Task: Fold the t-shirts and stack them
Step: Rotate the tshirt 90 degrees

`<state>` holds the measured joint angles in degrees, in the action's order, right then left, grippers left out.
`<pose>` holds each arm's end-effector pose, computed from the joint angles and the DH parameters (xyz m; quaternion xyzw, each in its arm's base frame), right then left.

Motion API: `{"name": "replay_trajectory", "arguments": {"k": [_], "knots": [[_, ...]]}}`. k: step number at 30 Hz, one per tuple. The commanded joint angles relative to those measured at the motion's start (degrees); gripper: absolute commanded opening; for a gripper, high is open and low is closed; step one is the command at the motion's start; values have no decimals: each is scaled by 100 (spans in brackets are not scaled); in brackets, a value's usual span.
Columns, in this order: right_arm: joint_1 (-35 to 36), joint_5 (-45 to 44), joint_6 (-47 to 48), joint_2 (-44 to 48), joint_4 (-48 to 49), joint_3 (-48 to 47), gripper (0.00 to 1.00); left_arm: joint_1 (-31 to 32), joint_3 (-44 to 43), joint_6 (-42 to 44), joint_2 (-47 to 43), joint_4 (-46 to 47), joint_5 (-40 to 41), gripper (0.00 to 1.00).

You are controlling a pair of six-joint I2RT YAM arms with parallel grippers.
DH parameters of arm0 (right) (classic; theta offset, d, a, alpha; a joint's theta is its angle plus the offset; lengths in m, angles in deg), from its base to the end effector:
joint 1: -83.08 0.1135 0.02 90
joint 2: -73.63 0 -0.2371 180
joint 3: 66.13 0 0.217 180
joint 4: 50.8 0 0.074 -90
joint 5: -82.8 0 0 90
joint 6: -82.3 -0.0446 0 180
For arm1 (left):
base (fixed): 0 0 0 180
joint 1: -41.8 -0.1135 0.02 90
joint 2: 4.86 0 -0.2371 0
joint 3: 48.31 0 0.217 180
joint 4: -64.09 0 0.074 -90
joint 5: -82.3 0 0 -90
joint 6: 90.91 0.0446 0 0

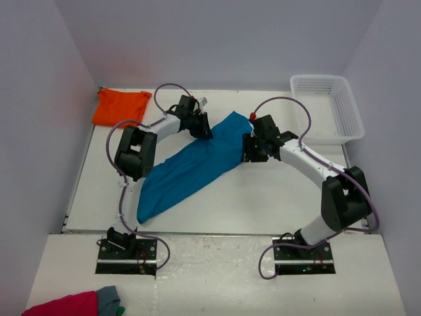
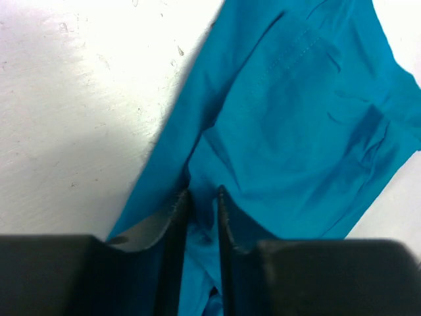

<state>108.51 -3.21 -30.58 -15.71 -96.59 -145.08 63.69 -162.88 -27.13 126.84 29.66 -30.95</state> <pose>0.2666 0.1302 0.2130 -0.0314 0.9557 0.1493 0.2516 0.4171 -0.1866 0.1366 0.0313 0.9267 -0.3052 0.2169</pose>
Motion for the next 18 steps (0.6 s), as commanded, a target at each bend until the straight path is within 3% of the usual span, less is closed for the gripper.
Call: {"name": "replay_trajectory", "arguments": {"k": [1, 4, 6, 14, 18], "knots": [[-12, -30, 37, -66, 12, -285, 47, 52, 43, -50, -21, 316, 31, 28], [-21, 5, 37, -92, 47, -302, 47, 70, 183, -94, -354, 571, -48, 44], [-21, -3, 37, -101, 47, -294, 47, 70, 210, -120, -548, 659, 4, 48], [-12, -39, -112, 66, 21, -250, 47, 140, 27, -103, -1427, 415, 75, 52], [-3, -21, -209, 171, 47, -189, 46, 140, -342, -68, -1296, 115, -460, 51]]}}
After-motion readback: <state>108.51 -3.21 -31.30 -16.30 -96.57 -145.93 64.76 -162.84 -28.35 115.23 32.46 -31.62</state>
